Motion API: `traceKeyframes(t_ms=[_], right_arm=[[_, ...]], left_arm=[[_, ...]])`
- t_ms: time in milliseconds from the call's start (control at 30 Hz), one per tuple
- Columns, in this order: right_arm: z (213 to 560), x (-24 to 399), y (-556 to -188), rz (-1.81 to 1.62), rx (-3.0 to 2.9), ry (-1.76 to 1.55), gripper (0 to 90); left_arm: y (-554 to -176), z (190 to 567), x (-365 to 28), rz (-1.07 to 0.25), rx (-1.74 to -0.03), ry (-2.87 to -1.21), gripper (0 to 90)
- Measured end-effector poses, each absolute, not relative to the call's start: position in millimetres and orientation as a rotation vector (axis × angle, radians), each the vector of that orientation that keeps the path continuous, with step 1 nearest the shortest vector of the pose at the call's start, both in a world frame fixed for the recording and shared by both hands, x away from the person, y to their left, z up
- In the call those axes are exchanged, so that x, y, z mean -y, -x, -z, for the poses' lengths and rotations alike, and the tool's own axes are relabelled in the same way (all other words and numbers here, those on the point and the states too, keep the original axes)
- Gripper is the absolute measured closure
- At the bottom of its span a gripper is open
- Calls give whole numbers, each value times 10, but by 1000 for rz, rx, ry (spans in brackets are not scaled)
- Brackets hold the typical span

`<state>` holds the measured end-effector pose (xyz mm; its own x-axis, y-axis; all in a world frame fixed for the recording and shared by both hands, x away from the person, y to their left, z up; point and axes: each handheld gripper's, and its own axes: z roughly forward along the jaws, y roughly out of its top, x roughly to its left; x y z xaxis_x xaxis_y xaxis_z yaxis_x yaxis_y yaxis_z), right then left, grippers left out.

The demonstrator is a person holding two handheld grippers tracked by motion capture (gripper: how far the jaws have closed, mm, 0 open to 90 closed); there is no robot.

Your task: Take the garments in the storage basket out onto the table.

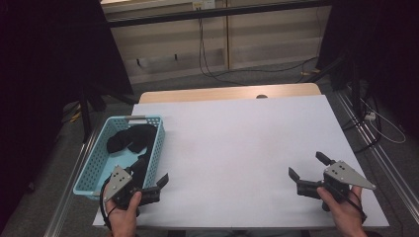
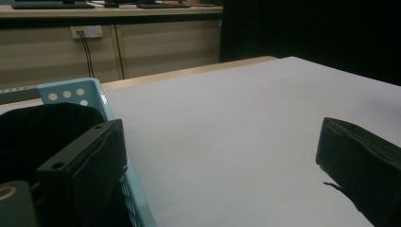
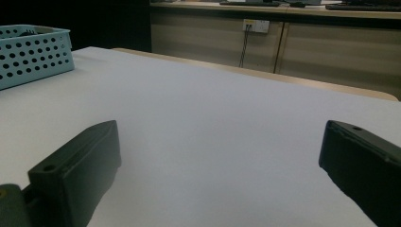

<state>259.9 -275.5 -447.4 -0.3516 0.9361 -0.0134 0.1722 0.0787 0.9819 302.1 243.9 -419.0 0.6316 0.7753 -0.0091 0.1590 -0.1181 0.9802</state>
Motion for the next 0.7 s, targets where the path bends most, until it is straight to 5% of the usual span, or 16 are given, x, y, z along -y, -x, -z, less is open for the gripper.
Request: traceKeyframes(t_ms=[700], right_arm=[[4481, 2771, -2607, -1342, -1640, -1122, 0]], left_arm=[[-3036, 4104, -2452, -654, -870, -1696, 34]])
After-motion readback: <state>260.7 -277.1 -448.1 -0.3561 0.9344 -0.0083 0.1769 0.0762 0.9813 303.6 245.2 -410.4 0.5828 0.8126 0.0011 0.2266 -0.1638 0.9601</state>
